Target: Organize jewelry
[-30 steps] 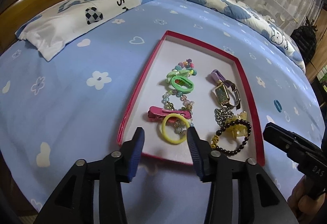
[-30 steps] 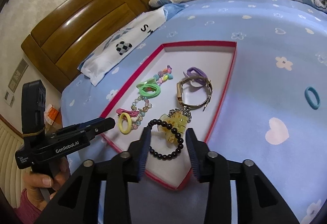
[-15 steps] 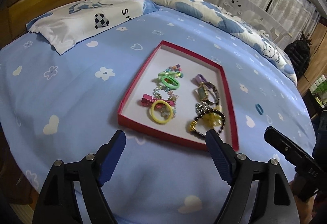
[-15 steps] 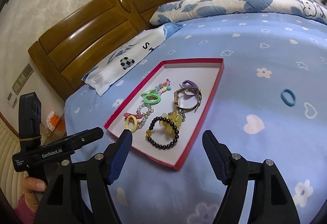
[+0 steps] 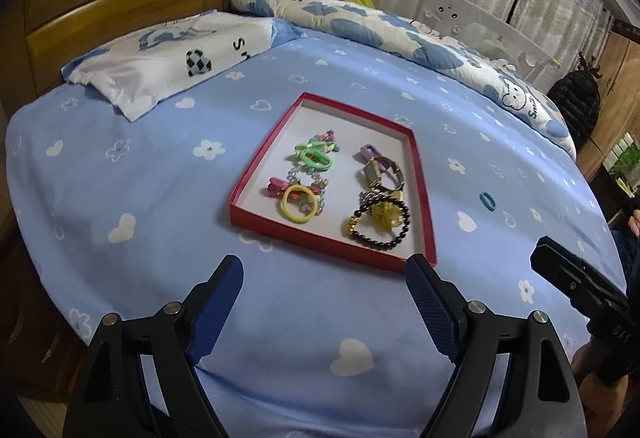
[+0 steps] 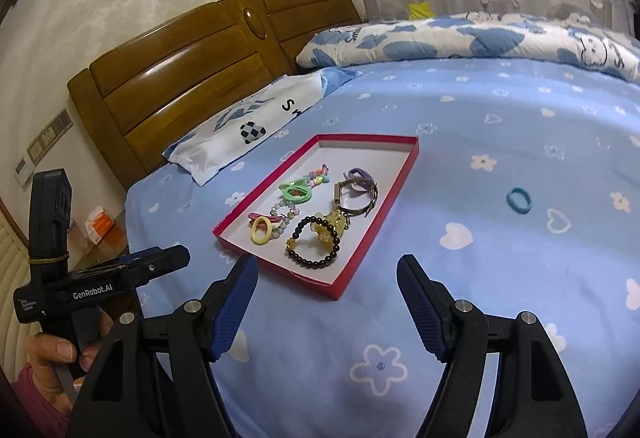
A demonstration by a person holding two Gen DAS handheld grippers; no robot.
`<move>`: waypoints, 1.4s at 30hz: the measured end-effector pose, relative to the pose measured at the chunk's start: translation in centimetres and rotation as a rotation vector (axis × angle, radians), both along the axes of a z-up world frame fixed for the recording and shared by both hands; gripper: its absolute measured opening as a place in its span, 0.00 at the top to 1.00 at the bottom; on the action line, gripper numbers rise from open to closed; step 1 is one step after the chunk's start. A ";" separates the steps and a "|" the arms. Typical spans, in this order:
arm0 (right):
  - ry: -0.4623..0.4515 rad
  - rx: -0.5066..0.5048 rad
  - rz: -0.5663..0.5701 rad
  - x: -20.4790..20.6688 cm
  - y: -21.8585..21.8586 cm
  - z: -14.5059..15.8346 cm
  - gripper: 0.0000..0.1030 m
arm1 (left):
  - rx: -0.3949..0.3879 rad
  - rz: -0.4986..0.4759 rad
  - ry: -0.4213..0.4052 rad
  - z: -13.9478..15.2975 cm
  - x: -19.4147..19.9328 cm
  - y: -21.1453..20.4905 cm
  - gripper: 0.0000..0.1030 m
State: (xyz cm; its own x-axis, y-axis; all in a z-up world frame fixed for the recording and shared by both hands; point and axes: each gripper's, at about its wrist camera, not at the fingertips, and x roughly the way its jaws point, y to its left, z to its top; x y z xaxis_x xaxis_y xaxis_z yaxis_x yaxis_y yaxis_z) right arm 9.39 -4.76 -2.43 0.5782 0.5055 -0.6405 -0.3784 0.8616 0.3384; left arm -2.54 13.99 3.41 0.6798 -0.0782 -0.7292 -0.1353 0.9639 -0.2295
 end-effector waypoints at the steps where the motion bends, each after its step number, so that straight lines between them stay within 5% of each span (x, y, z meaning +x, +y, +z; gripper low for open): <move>1: -0.010 -0.005 0.004 -0.2 0.0 0.5 0.27 | 0.010 -0.003 -0.015 0.5 -0.4 -0.2 0.19; 6: -0.089 -0.037 0.018 -1.1 0.0 3.5 0.18 | 0.082 -0.007 -0.073 2.9 -2.0 -0.8 0.12; 10: -0.163 -0.069 0.020 -1.7 0.3 6.0 0.00 | 0.154 0.025 -0.118 3.7 -3.4 -1.4 0.01; 15: -0.244 -0.106 0.006 -2.4 1.3 6.5 0.00 | 0.197 0.058 -0.111 2.5 -3.8 -2.0 0.01; 29: -0.110 -0.111 0.015 -1.6 3.7 -0.4 0.00 | 0.267 0.095 -0.070 -0.5 -2.4 -3.3 0.01; 42: -0.077 -0.108 -0.035 -0.8 2.7 -1.2 0.00 | 0.274 0.087 -0.095 -0.6 -2.6 -2.9 0.01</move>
State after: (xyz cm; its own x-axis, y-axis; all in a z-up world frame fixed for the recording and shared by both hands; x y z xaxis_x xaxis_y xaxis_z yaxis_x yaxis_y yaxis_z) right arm 8.56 -2.02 -3.66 0.6441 0.4144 -0.6430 -0.3689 0.9046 0.2136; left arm -5.13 11.13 2.85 0.7414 0.1741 -0.6481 -0.2106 0.9773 0.0216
